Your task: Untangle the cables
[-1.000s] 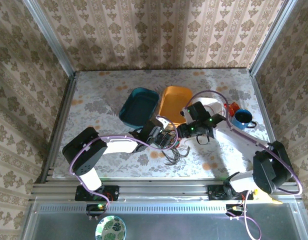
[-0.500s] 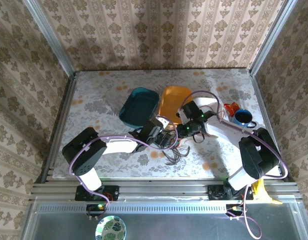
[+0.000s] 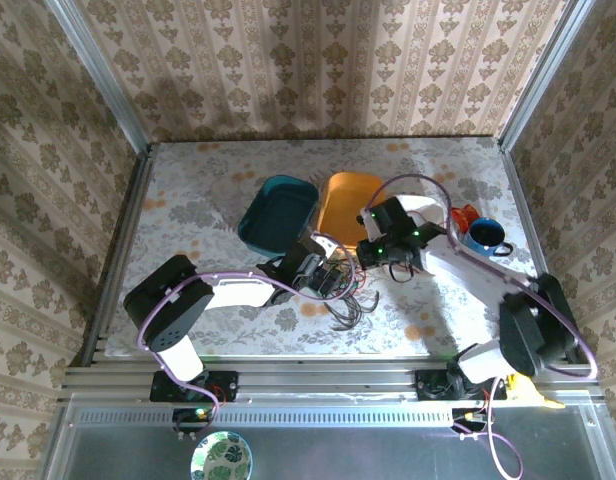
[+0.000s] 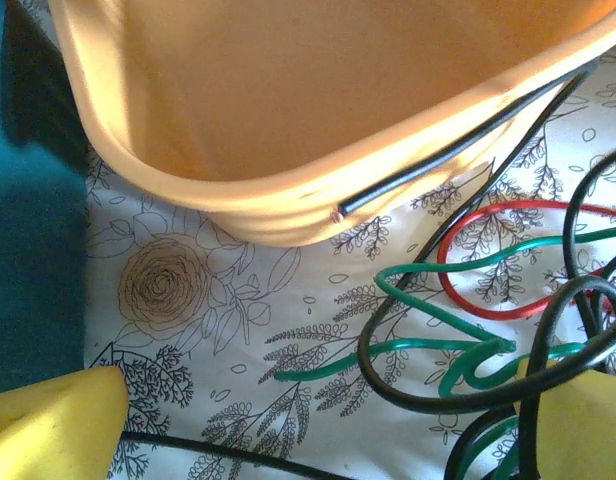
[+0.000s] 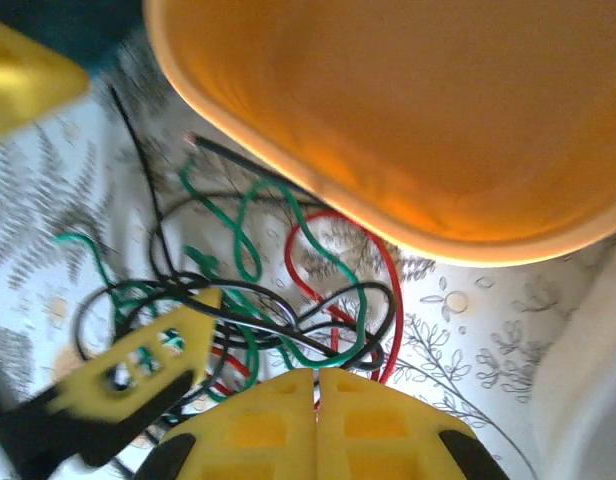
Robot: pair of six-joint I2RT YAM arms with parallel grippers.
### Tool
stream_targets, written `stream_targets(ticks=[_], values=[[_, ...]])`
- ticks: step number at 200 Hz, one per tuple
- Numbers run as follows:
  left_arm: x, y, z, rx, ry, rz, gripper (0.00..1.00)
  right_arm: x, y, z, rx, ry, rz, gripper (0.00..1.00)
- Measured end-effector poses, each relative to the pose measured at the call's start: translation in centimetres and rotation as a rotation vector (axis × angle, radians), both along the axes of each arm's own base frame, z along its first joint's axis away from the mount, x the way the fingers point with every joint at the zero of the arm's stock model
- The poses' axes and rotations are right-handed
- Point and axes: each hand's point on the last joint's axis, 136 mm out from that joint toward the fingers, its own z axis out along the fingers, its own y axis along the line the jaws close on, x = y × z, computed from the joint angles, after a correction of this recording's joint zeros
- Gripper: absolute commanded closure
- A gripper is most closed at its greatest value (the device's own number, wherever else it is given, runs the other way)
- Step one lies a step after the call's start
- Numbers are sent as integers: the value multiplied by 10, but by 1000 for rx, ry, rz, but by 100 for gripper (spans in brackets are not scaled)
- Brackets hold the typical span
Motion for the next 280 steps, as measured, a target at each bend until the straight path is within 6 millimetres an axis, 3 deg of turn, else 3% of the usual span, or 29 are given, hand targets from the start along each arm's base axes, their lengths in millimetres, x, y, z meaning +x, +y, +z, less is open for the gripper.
stream_targets(ticks=[52, 166, 236, 280], values=[[-1, 2, -3, 7, 5, 0, 0, 12, -32, 116, 50, -342, -128, 100], [-4, 6, -15, 28, 27, 5, 0, 18, -115, 304, 105, -866, -409, 100], [-6, 8, -19, 26, 39, 15, 0, 10, -163, 368, 94, -1032, -531, 100], [-6, 8, -22, 28, 43, 17, 0, 2, -175, 421, 140, -1152, -549, 100]])
